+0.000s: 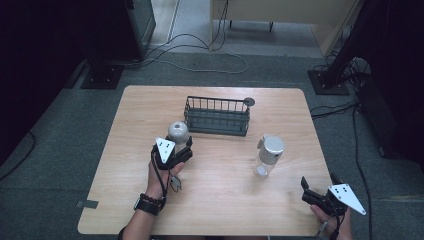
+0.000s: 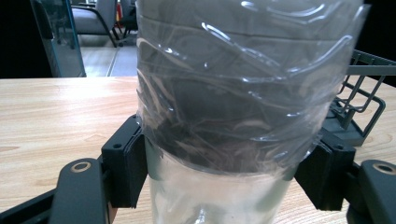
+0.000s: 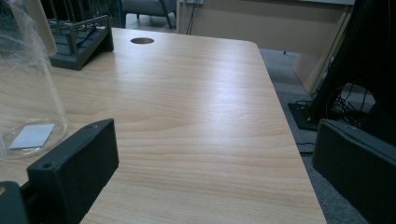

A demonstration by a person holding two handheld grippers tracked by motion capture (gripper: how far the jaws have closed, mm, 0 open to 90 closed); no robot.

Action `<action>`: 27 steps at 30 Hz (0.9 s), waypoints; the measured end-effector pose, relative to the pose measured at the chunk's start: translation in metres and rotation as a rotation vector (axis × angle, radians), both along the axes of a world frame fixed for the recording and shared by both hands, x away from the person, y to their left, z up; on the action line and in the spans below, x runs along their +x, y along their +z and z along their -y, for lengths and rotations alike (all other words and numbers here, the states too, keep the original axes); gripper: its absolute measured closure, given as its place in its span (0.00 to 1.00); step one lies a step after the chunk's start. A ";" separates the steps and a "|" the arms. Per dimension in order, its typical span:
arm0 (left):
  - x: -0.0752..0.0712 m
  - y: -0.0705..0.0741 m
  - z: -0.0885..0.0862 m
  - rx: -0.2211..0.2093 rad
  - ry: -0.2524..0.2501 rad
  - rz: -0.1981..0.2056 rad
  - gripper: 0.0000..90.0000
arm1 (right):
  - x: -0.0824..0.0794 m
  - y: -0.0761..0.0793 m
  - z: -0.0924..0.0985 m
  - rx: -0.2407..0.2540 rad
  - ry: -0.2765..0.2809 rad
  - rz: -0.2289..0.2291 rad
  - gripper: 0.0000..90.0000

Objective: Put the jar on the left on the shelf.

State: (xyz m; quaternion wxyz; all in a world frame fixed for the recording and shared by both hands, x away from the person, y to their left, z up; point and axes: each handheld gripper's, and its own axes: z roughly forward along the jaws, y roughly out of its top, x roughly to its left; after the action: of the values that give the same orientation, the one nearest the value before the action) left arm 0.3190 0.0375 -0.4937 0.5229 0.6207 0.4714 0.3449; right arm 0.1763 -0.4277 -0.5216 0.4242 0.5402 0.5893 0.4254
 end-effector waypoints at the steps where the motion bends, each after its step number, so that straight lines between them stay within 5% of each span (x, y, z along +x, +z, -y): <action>1: 0.000 0.000 0.000 0.000 0.000 0.000 0.32 | 0.000 0.000 0.000 -0.001 0.001 0.000 0.00; 27: 0.005 0.047 0.027 0.014 -0.047 0.018 0.32 | 0.000 0.000 0.001 0.006 0.006 0.000 0.00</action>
State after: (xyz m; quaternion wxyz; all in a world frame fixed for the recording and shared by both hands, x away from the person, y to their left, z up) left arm 0.3240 0.0108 -0.4468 0.5311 0.6320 0.4495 0.3414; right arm 0.1764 -0.4284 -0.5215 0.4212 0.5398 0.5896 0.4285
